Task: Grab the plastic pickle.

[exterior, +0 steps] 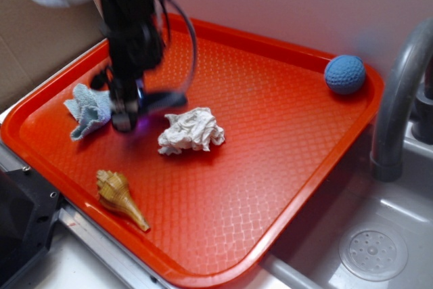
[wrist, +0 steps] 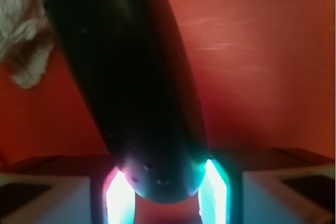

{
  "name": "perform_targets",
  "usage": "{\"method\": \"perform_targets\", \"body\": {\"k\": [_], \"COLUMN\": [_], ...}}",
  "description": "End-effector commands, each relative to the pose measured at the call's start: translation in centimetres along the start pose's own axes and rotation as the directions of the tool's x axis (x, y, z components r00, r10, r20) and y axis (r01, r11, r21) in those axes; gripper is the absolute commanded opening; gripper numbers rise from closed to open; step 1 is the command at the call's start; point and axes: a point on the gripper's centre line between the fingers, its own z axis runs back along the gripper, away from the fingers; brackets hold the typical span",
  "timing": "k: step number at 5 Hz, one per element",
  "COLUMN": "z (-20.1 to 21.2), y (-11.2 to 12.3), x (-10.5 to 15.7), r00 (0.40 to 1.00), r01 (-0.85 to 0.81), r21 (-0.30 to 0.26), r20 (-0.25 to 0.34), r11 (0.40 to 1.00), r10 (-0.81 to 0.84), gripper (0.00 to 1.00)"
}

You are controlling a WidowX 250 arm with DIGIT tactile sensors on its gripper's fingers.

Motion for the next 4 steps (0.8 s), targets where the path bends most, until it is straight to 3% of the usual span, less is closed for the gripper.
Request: {"method": "perform_targets", "body": {"k": [1,2,3,4], "z": [7.1,8.8,8.9,8.1], "y": [3.8,3.7,1.4,0.1], "x": [-4.0,-4.0,-3.1,-3.1], "r00": [0.949,0.932,0.938,0.952], "r01": [-0.239,-0.278,-0.275,-0.242], "r21": [-0.025,-0.047,0.060,0.108], "r20": [0.207,0.228,0.236,0.218], "r11": [0.971,0.959,0.960,0.964], "r10": [0.239,0.282,0.254,0.214], "gripper": [0.00,0.00,0.00,0.00]}}
